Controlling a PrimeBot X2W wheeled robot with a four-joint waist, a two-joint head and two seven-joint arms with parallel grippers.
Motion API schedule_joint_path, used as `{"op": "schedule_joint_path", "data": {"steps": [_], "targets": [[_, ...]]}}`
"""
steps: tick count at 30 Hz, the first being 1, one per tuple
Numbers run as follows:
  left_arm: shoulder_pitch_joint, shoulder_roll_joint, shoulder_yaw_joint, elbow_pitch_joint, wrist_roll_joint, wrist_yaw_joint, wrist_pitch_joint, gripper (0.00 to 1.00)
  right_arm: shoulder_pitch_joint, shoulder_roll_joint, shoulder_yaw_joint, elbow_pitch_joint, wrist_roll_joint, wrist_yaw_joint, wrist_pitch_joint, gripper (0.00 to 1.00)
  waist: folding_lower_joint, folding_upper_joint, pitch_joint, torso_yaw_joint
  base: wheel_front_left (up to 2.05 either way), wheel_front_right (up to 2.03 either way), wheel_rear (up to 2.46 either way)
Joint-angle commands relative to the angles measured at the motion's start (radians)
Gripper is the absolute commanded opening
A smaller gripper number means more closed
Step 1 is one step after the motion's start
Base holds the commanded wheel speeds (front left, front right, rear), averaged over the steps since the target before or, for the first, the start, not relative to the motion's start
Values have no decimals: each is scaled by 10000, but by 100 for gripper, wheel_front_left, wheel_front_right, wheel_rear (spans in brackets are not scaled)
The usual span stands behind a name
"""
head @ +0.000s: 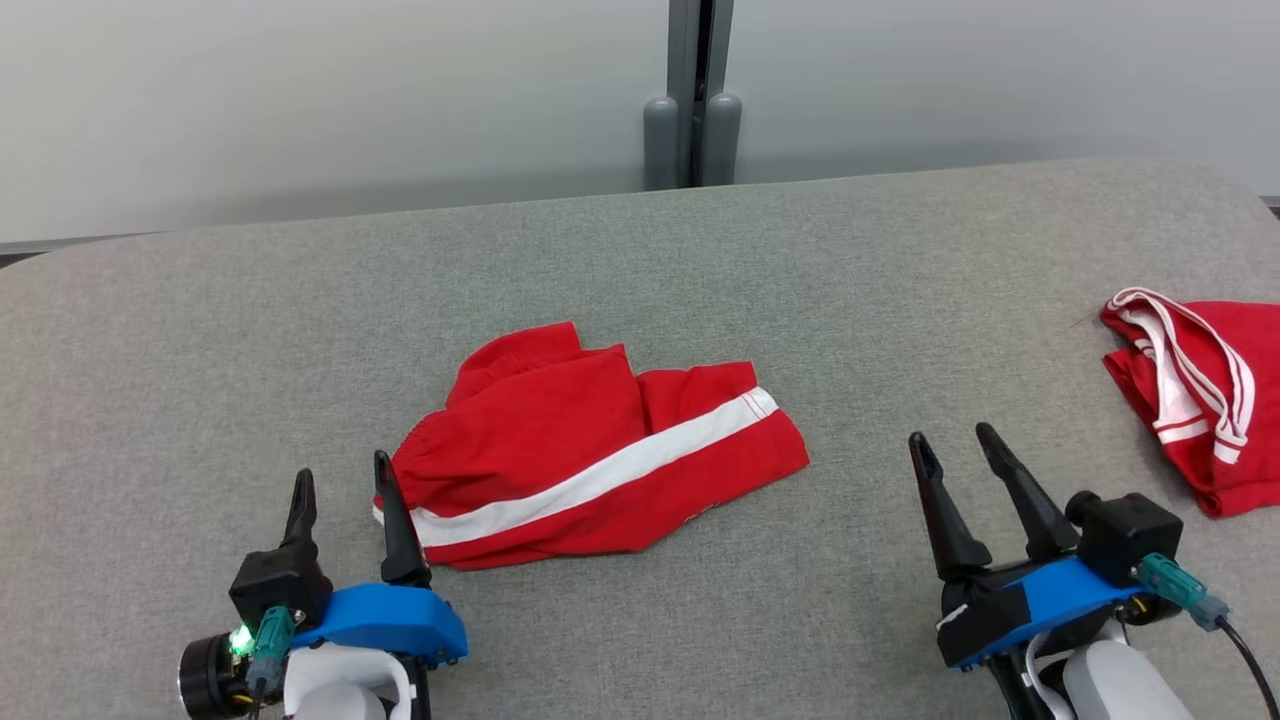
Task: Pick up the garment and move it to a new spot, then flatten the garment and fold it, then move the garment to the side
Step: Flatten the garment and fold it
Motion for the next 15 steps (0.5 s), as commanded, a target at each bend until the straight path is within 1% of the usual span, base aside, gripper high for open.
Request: {"op": "schedule_joint_path", "data": {"steps": [1, 5, 8, 10, 15], "targets": [[88, -22, 90, -177, 378, -32, -41, 100, -36, 105, -184, -183, -201, 0, -29, 100, 0, 0, -53, -89, 0, 0, 0], [186, -16, 140, -241, 1337, -135, -42, 100, -21, 347, -538, -575, -598, 0, -27, 100, 0, 0, -192, -260, 0, 0, 0], [372, -17, 163, -113, 1734, -220, -43, 100, 145, 456, -550, -626, -778, 0, -29, 100, 0, 0, -341, -383, 0, 0, 0], [529, -18, 141, -4, 1858, -310, -43, 100, 274, 523, -504, -505, -824, 0, -29, 100, 0, 0, -455, -431, 0, 0, 0], [787, -19, 93, 160, 1691, -329, -43, 100, 452, 563, -288, -109, -707, 0, -29, 100, 0, 0, -657, -421, 0, 0, 0]]}}
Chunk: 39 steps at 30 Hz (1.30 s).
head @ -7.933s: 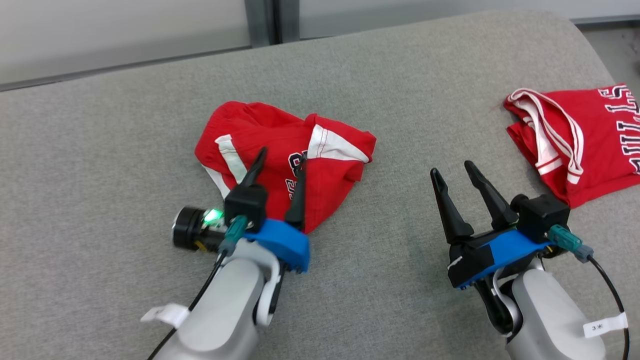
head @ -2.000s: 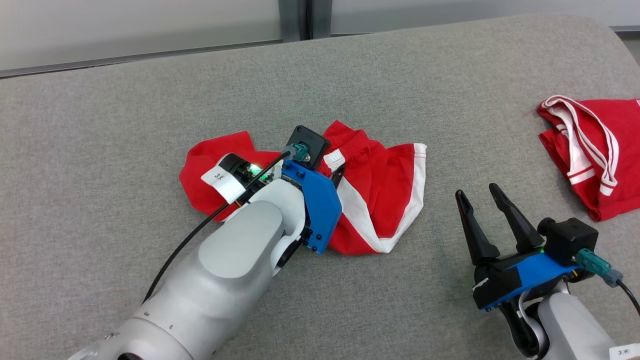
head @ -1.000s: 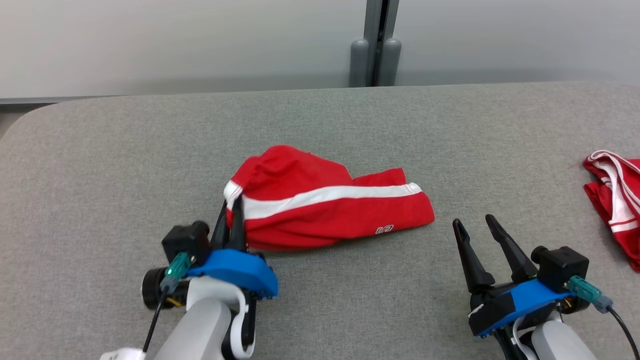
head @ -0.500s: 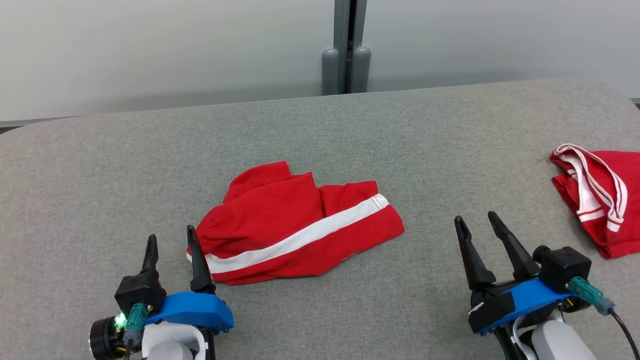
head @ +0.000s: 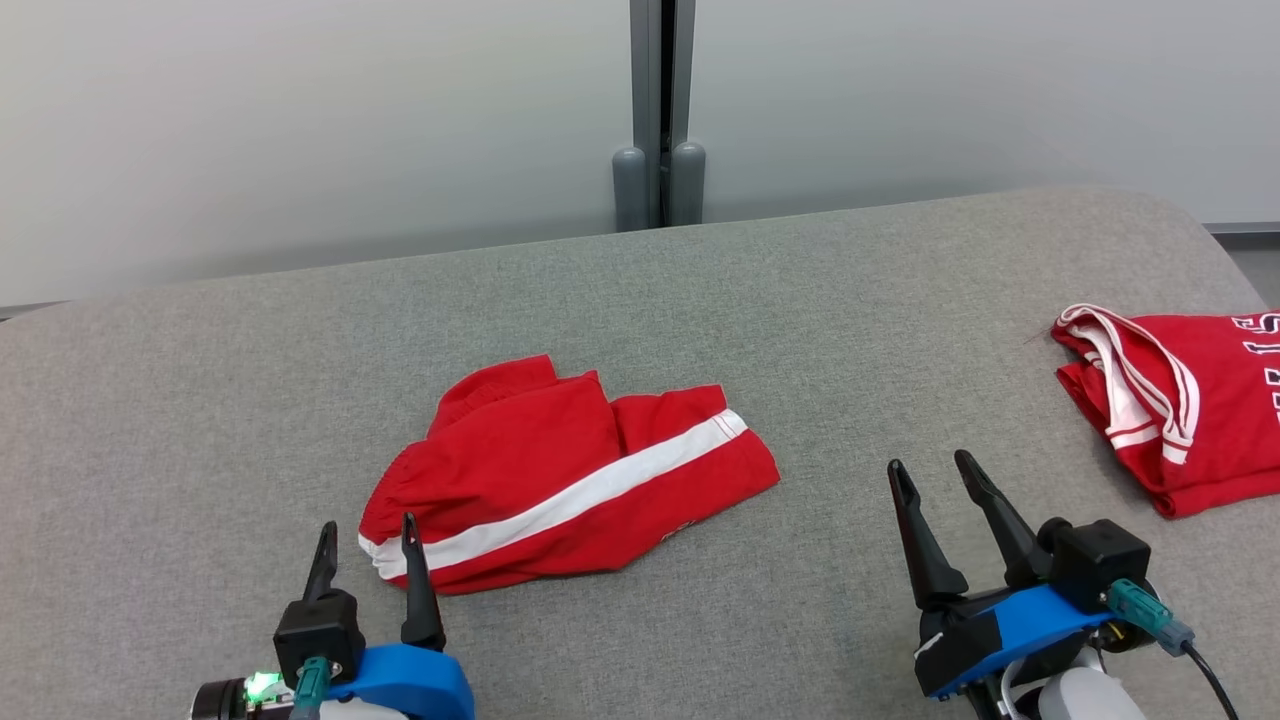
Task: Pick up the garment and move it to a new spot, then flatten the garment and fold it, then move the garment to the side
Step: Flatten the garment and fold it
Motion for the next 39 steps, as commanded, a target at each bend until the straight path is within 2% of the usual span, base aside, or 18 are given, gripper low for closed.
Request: {"op": "schedule_joint_path", "data": {"steps": [1, 8, 17, 27, 34, 39], "targets": [[106, -2, -47, 102, -65, -19, -43, 100, 124, 30, 71, 116, 46, 0, -29, 100, 1, 0, -50, 6, 0, 0, 0], [-12, -3, -154, 173, -129, -75, -43, 100, -9, -110, 418, 410, 291, 0, -27, 100, 1, 0, 60, 160, 0, 0, 0], [-509, 0, -986, 60, -379, 61, -43, 100, -1486, -1083, 1548, 1340, 1556, 0, -29, 100, 1, 0, 1140, 934, 0, 0, 0], [-893, -2, -1612, 24, -592, 328, -43, 100, -3413, -2149, 3680, 2588, 3463, 0, -29, 100, 1, 0, 2009, 1757, 0, 0, 0], [-1043, -2, -1791, -102, -698, 427, -42, 100, -3935, -2379, 4590, 2987, 4226, 0, -29, 100, 1, 0, 2226, 2015, 0, 0, 0], [-1133, -1, -1904, -160, -767, 456, -44, 100, -4091, -2462, 4880, 3006, 4424, 0, -29, 100, 1, 0, 2336, 2039, 0, 0, 0]]}}
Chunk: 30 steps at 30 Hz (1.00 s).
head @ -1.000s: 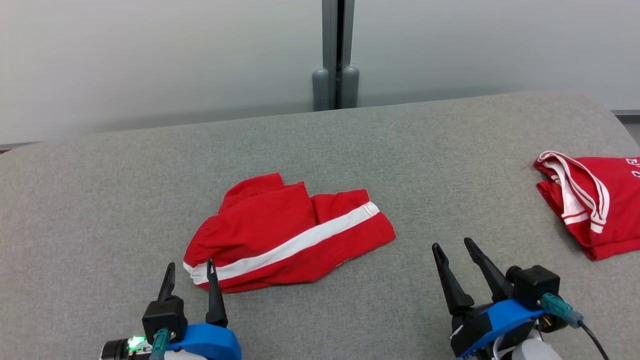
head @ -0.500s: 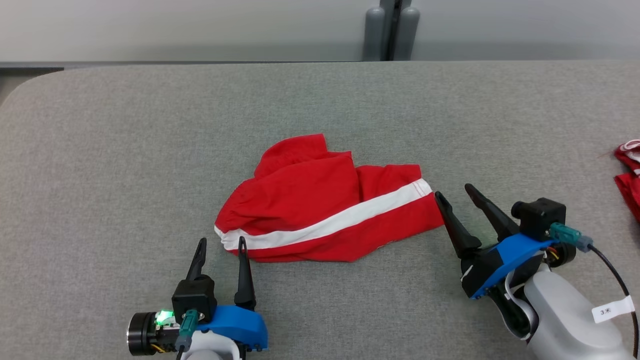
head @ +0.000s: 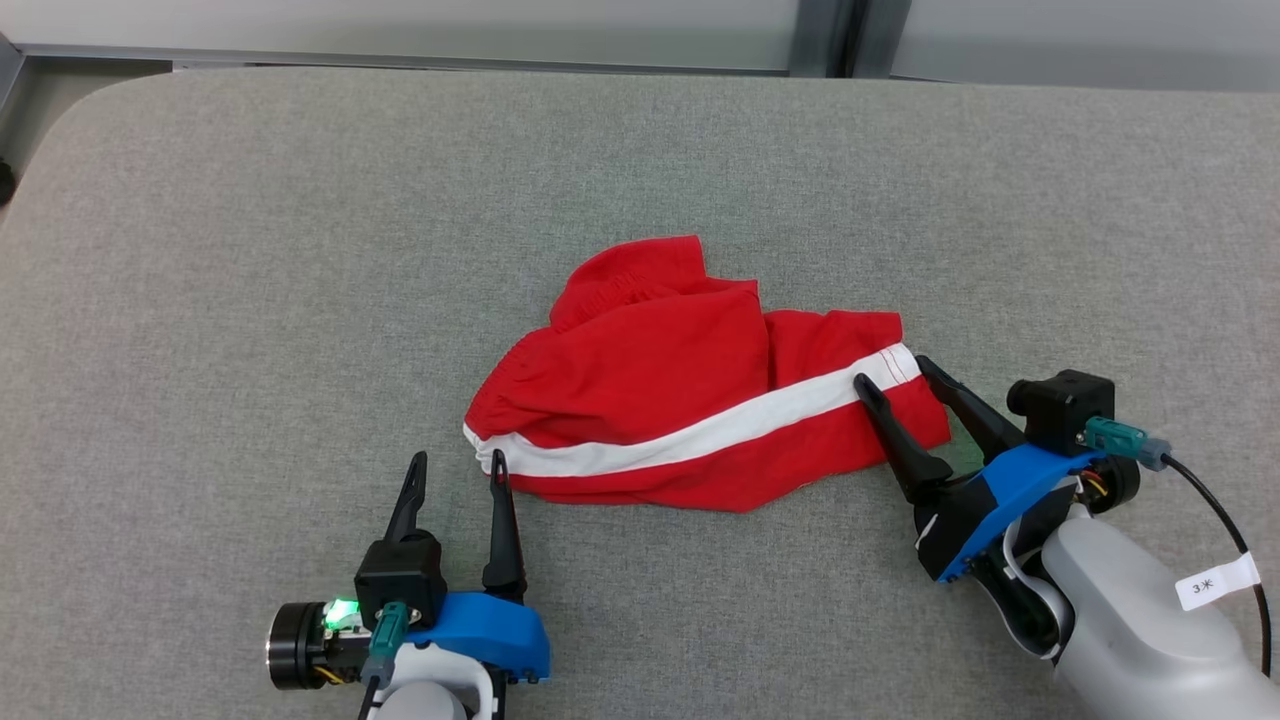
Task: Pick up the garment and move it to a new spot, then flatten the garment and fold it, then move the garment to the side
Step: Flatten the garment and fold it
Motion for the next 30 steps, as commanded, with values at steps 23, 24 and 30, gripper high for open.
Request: {"op": "schedule_joint_path", "data": {"steps": [23, 24, 30], "targets": [[-305, 5, -228, 99, -197, 81, -42, 100, -365, -151, 306, 317, 84, 0, -29, 0, -1, 0, 49, 76, 0, 0, 0], [-285, 5, -209, 102, -213, 88, -42, 100, -348, -133, 239, 290, 23, 0, -29, 0, -1, 0, 15, 68, 0, 0, 0], [-23, 5, 10, 24, -252, 31, -40, 100, 230, -2, -945, -622, -522, 0, -29, 0, -1, 0, -277, -156, 0, 0, 0]]}}
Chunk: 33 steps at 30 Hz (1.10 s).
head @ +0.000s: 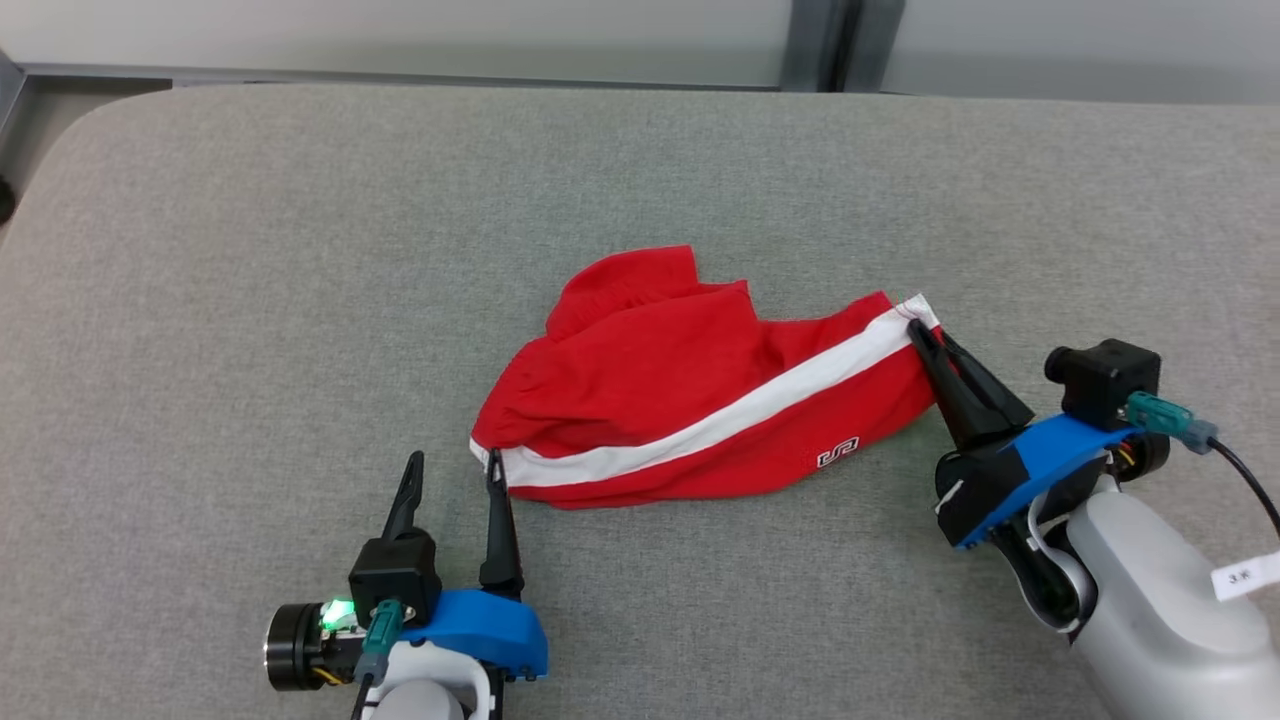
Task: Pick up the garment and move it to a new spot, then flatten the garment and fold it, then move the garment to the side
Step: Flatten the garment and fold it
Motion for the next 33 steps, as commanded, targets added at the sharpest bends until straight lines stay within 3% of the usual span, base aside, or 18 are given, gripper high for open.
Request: {"op": "schedule_joint_path", "data": {"steps": [1, 8, 12, 13, 14, 15, 21, 26, 33], "targets": [[107, 5, 107, -37, -45, -13, -42, 100, 409, 65, -343, -341, -197, 0, -29, 0, -1, 0, -153, -161, 0, 0, 0], [362, 6, 512, 0, -58, -104, -42, 100, 2077, 99, -1889, -2602, -1323, 0, -29, 0, -1, 0, -592, -846, 0, 0, 0], [459, 5, 724, 43, -47, -177, -44, 100, 3247, 115, -2464, -3159, -1710, 0, -29, 0, -1, 0, -723, -1209, 0, 0, 0], [473, 5, 753, 55, -50, -189, -44, 100, 3516, 155, -2554, -3100, -1712, 0, -27, 14, -1, 0, -745, -1283, 0, 0, 0], [480, 5, 782, 63, -44, -203, -44, 100, 3734, 185, -2634, -2960, -1712, 0, -29, 65, -1, 0, -763, -1347, 0, 0, 0], [481, 5, 807, 76, -37, -211, -44, 100, 3913, 197, -2683, -2721, -1726, 0, -27, 100, -1, 0, -781, -1399, 0, 0, 0], [504, 6, 950, 129, 71, -171, -44, 100, 3931, 567, -3515, -2073, -2304, 0, -29, 100, -1, 0, -871, -1597, 0, 0, 0], [511, 5, 1156, -64, 390, -141, -44, 100, 3659, 1135, -4308, -2883, -3339, 0, -29, 100, -1, 0, -983, -1602, 0, 0, 0], [614, 6, 1328, -381, 886, -263, -44, 100, 3710, 1700, -4431, -3881, -4170, 0, -29, 100, -1, 0, -1243, -1522, 0, 0, 0]]}}
